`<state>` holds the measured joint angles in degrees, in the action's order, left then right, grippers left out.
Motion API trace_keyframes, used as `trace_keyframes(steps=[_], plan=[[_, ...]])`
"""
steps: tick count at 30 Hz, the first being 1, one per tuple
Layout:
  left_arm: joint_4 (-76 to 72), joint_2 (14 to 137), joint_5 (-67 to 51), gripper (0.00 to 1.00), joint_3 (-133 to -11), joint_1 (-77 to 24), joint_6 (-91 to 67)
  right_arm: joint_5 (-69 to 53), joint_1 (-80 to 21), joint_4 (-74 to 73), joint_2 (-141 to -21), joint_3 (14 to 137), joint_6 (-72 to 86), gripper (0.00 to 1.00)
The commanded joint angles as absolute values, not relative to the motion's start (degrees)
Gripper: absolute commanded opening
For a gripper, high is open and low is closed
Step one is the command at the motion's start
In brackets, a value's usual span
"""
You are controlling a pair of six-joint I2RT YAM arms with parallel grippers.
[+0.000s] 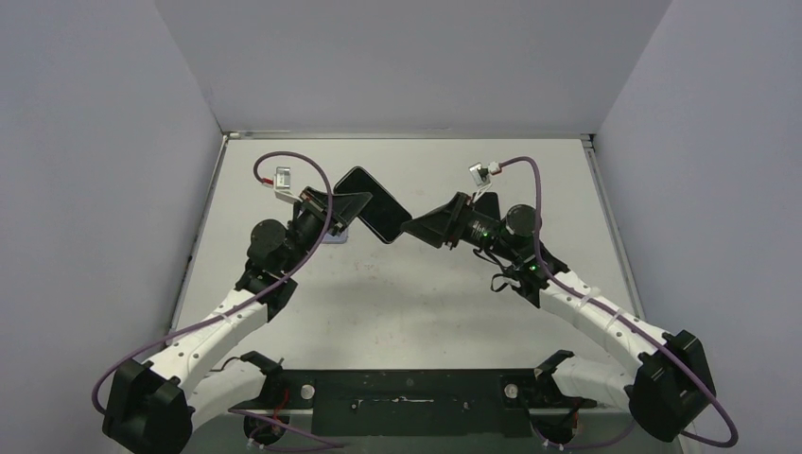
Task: Take the phone out of the phone case
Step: Remove the phone case from the phone.
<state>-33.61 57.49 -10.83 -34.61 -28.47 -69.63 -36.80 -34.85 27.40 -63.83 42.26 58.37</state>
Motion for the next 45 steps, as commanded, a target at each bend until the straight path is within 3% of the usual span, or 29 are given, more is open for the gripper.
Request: trace_keyframes(steps=[1,9,19,22,27,32,35,45], plan=[[-38.2,59.36,-18.18,0.0,-33.58,-31.99,-73.67,-43.77,-37.62,47.13,-66.79,47.21,61.89,0.69],[-40.57,60.27,-18.73,0.0,-33.35,-36.2,-75.32,-46.99,-37.7,53.43,-72.12,50.75,63.62,0.62],[-40.96,60.28,-20.46,0.0,-34.19,-35.51,-73.6,-46.3,-35.78,50.67,-69.8,48.0,63.28,0.53],[-41.35,60.38,-21.36,0.0,-34.53,-35.44,-72.23,-45.74,-35.68,49.05,-69.07,47.56,63.35,0.42],[-41.44,59.46,-21.37,0.0,-34.24,-34.7,-69.85,-43.6,-35.68,46.76,-67.78,46.33,64.35,0.16],[-41.37,57.17,-18.98,0.29,-32.65,-33.97,-68.03,-39.88,-35.64,45.99,-65.96,44.81,65.82,0.02],[-40.72,55.79,-17.59,0.39,-32.03,-33.95,-66.85,-37.4,-35.68,45.67,-64.87,44.27,66.45,0.0],[-37.56,52.64,-14.15,0.45,-29.84,-34.06,-62.62,-32.02,-35.68,45.54,-63.3,43.24,68.78,0.0]])
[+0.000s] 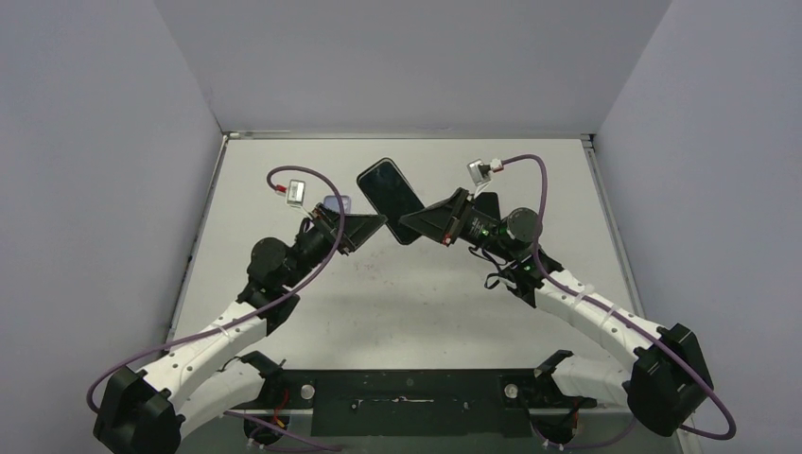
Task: Take the phone out of the phone case
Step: Remove the phone case from the phone.
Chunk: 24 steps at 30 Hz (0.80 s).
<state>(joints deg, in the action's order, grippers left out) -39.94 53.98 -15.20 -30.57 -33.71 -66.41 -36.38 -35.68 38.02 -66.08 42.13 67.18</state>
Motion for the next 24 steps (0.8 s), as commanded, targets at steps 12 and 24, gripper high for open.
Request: trace_keyframes(steps=[12,24], plan=[[-37.66,53.34,-14.77,0.48,-29.32,-35.18,-60.38,-30.84,-35.73,45.52,-63.08,43.02,69.17,0.0],[-41.37,56.77,-16.52,0.57,-31.2,-37.59,-58.83,-31.18,-35.95,45.79,-63.61,43.11,69.17,0.0]])
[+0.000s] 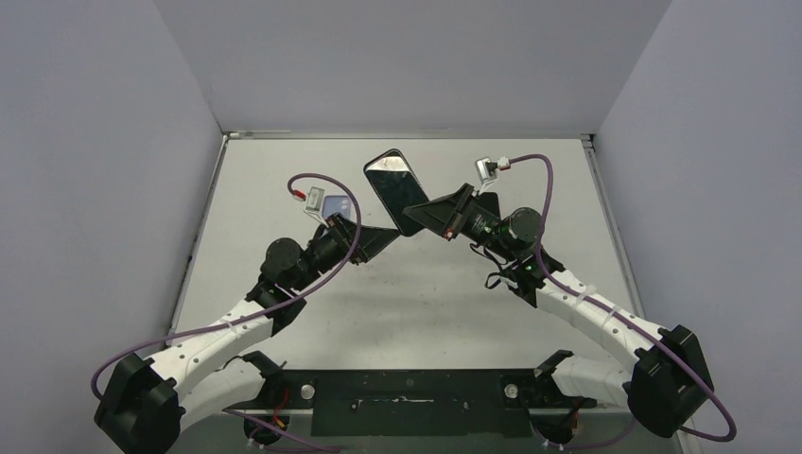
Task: Take the phone out of the phone case
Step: Remove the phone case from the phone.
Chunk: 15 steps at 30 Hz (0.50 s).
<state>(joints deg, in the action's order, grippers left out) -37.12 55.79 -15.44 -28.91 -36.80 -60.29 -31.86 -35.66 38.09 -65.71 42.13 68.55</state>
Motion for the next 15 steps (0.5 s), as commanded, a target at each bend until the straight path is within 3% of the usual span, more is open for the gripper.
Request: trace_keyframes(steps=[1,15], plan=[[-42.1,57.05,-16.57,0.57,-31.2,-37.68,-59.02,-31.26,-35.95,45.8,-63.63,43.15,69.13,0.0],[-45.79,57.56,-18.22,0.62,-31.55,-38.21,-58.6,-31.71,-36.03,46.04,-64.22,42.95,69.08,0.0]])
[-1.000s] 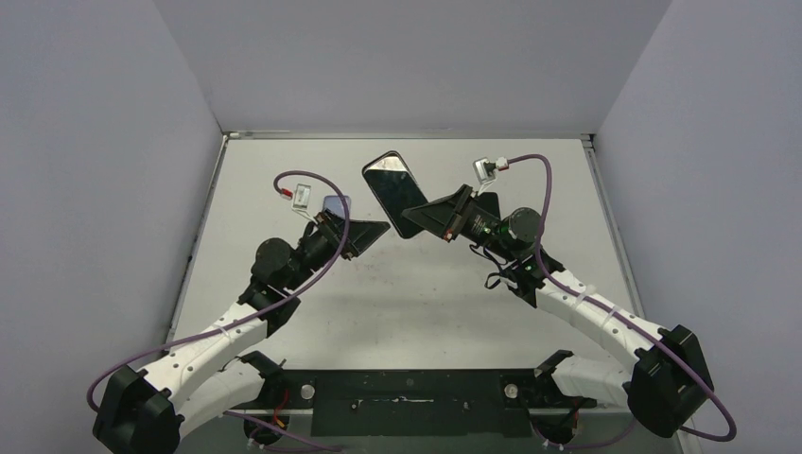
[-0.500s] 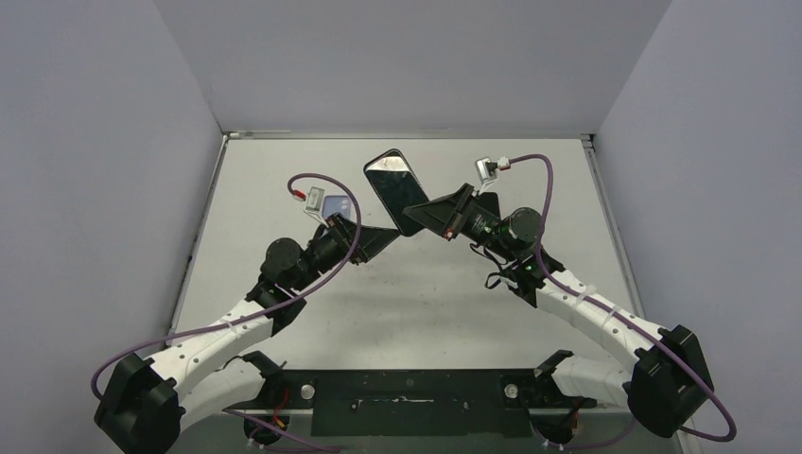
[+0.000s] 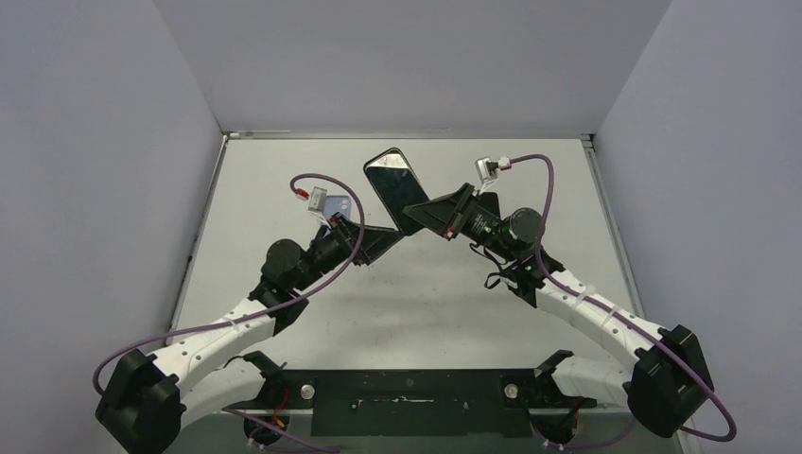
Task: Take the phone out of the phone case
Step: Remove the phone case from the phone.
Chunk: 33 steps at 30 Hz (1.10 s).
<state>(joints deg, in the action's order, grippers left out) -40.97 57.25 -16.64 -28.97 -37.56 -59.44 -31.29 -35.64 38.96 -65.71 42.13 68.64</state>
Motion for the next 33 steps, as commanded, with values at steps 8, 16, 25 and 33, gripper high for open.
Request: trace_keyframes(steps=[8,16,25,33], plan=[[-44.78,58.22,-16.51,0.61,-32.17,-38.27,-58.72,-32.43,-36.12,45.54,-64.05,43.04,68.91,0.0],[-44.79,61.53,-14.42,0.47,-34.96,-38.12,-58.95,-33.51,-36.64,42.8,-63.72,41.8,67.72,0.0],[-39.76,64.25,-11.03,0.0,-37.06,-35.51,-60.21,-33.4,-36.58,35.66,-60.42,38.38,63.93,0.0],[-33.74,65.28,-9.94,0.0,-37.44,-30.73,-59.84,-33.05,-36.61,27.54,-56.51,33.82,60.8,0.0]])
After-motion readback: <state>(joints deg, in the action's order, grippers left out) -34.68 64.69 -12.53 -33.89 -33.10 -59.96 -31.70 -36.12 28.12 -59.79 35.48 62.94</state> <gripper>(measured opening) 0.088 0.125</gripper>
